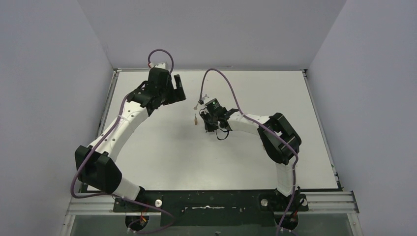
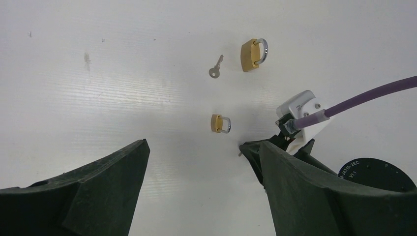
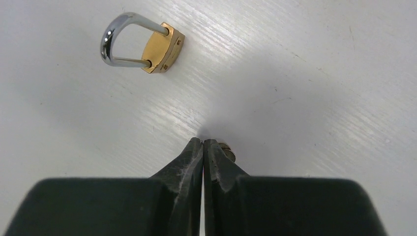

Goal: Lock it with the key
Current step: Move the key to the center of the board, then pick up the lock from the center of the board.

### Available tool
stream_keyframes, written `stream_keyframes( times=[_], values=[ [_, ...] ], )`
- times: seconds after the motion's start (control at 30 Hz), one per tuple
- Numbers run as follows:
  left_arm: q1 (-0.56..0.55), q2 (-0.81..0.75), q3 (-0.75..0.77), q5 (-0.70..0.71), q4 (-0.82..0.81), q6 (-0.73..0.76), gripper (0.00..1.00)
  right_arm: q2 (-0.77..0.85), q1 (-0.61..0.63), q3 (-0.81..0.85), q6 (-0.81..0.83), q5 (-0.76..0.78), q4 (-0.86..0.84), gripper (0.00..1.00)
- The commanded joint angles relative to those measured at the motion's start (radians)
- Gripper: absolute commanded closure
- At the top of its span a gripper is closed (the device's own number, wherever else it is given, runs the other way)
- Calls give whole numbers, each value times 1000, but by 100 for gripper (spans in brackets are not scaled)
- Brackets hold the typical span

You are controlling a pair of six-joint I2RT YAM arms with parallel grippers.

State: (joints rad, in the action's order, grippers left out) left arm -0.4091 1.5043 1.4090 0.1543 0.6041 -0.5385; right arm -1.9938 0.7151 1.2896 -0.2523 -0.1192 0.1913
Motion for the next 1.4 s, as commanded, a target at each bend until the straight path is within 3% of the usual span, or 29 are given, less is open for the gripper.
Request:
stream_keyframes(
  times=[0.0, 0.4, 0.53, 0.73, 0.87, 0.9, 1.0, 1.17, 1.27, 1.37],
  values=[
    [14, -58, -10, -12, -24, 7, 19, -24, -12, 41, 19, 6, -10, 98],
    [34, -104, -27, -20, -5, 15, 19, -130, -77, 156, 37, -68, -12, 98],
    [35, -120, -25, -18, 4, 19, 19, -94, -85, 180, 37, -101, 2, 96],
    [41, -165, -34, -15, 11, 39, 17, 190, -85, 192, 6, -160, 7, 79],
    [48, -197, -54, -39, 2, 49, 16, 373, -129, 220, 14, -68, 105, 51],
    [49, -211, -61, -45, -4, 50, 16, 404, -143, 211, 27, -8, 151, 49],
    [50, -243, -79, -82, -27, 67, 15, 504, -222, 80, 1, 167, 248, 48],
    [53, -264, -91, -203, -20, 117, 15, 734, -439, -232, -171, 218, 343, 41],
    [55, -289, -123, -253, -22, 123, 15, 831, -514, -334, -182, 286, 453, 33],
    [56, -316, -176, -306, -47, 109, 16, 864, -589, -410, -175, 254, 484, 31]
  ],
)
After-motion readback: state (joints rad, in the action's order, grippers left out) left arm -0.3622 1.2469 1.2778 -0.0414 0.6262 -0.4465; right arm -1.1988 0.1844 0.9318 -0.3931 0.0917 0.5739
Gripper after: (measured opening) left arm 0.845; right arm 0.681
